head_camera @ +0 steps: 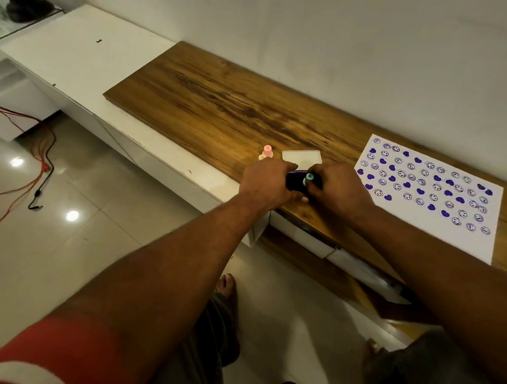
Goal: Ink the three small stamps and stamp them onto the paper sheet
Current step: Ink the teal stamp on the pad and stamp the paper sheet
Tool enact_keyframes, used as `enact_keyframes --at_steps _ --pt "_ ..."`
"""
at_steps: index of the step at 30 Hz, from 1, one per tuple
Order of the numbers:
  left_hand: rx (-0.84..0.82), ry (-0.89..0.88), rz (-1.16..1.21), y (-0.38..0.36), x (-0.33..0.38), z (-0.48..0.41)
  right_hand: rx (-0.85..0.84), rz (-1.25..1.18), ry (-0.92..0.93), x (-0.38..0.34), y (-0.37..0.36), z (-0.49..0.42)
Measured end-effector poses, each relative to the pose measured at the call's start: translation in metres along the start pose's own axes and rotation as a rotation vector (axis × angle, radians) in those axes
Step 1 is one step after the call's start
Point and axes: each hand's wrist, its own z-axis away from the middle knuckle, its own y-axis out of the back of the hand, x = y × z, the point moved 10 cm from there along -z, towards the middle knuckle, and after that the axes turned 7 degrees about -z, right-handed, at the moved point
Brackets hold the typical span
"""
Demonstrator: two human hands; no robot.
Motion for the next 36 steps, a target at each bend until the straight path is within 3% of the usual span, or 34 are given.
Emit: enact_keyframes --at_steps 8,15,24,29,32,36 --pt "-0.075 0.107 0.04 -0.009 -0.004 -0.005 -0.032 0.013 -0.033 -0.006 -0.002 0.011" --pt "-0.092 0.141 0.056 -0.008 0.0 -0.001 -0.272 0.237 -0.097 -0.013 -0.004 -0.011" --pt "-0.169 0.188 -0.014 -0.009 0.002 -0.009 0.004 -0.126 -0.101 0.006 0.007 0.016" --pt "-0.084 0.103 -0.119 0.001 0.02 -0.013 0.386 -0.436 -0.156 0.051 0.1 0.034" --pt "0.025 0.013 -0.113 0.012 0.056 -0.017 0.47 -0.336 -0.223 0.095 0.145 0.065" --pt "0.011 -0.118 -0.022 -0.003 0.122 -0.021 0.38 -0.231 -0.296 0.143 0.142 0.104"
